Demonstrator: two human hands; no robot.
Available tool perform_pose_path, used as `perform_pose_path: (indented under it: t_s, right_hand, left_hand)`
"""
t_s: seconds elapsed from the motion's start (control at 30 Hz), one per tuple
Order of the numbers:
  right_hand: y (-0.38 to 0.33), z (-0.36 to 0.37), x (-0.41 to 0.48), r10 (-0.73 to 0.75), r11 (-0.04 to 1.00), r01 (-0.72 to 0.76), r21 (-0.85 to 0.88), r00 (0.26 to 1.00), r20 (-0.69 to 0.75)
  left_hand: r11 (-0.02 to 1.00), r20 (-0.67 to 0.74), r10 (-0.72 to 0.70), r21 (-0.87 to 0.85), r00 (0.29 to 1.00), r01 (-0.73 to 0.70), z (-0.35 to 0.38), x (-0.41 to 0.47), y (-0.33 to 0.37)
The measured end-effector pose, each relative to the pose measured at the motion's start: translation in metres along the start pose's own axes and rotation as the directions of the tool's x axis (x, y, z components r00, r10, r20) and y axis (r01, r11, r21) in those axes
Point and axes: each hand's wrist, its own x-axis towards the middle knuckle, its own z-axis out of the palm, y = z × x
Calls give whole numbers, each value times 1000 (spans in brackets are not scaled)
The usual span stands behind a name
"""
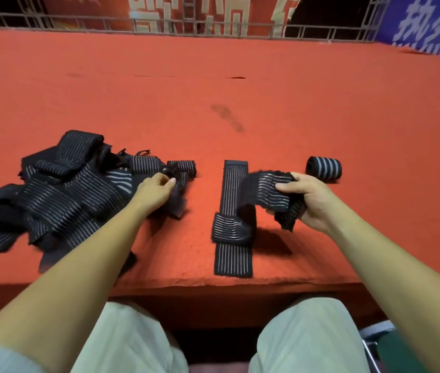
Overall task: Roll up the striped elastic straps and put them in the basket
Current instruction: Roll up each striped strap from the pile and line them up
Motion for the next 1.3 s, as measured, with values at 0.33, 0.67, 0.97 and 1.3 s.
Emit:
perform_pose_path:
  t_s: [0.33, 0.67, 0.97, 1.3]
  right_hand:
    - [-34, 18, -4, 62, 989, -37, -141, 983, 172]
    - [-37, -8, -9, 192, 941, -135, -309, 968, 160]
    - [-37, 2, -2, 69, 975, -22, -221, 976, 206]
    - [-46, -7, 29, 47, 996, -57, -63, 988, -145]
  left_hand:
    - [709, 301, 572, -649, 763, -275, 13, -78, 119]
    - [660, 119, 407, -723, 906, -201, 1, -76, 105]
    - [638, 152, 452, -744, 879, -200, -6, -87, 110]
    - [678, 376, 412, -735, 830, -3, -11, -86, 102]
